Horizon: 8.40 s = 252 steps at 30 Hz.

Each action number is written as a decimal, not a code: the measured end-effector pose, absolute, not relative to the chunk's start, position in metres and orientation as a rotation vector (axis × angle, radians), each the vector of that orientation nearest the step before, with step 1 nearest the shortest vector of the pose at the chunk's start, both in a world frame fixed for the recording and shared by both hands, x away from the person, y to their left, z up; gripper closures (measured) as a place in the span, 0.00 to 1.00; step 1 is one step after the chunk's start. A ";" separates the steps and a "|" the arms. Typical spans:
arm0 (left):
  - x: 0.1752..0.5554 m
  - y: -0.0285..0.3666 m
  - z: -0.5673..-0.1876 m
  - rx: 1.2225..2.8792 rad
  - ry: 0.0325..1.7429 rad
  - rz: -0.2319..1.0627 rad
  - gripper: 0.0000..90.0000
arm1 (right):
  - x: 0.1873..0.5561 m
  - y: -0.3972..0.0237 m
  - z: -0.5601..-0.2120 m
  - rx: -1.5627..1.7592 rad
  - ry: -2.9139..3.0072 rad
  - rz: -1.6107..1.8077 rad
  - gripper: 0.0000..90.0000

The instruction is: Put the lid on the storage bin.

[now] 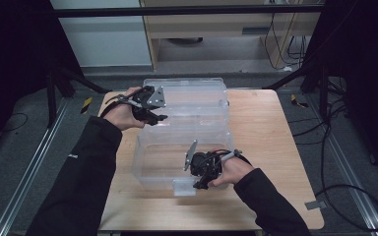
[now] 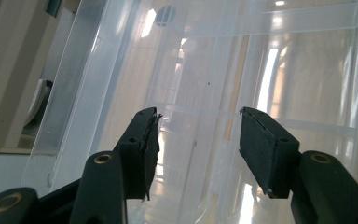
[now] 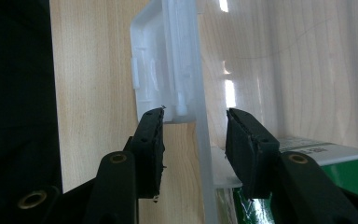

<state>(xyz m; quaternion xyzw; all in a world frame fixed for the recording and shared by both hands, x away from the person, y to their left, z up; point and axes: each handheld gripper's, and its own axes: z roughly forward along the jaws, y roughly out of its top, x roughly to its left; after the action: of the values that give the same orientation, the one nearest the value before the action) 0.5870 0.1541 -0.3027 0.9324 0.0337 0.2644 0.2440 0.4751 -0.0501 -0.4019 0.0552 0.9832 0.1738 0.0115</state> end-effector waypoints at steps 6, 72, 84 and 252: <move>0.587 0.148 -0.307 2.592 0.059 0.748 0.55 | 0.475 -0.050 -0.402 0.174 3.066 0.540 0.64; 0.571 0.128 -0.300 2.728 -0.038 0.732 0.93 | 0.476 -0.048 -0.402 0.296 3.062 0.545 0.64; 0.549 0.131 -0.296 2.715 -0.061 0.723 0.94 | 0.475 -0.048 -0.403 0.284 3.051 0.550 0.64; 0.487 0.143 -0.319 2.657 -0.098 0.479 0.74 | 0.541 -0.190 -0.314 1.132 2.035 1.557 1.00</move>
<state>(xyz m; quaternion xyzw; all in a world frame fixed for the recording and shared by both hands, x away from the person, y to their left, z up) 0.4868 0.1429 -0.3188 0.9598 -0.0355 0.1731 0.2182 0.5408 -0.1905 -0.3142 0.3983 0.7159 0.5479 0.1694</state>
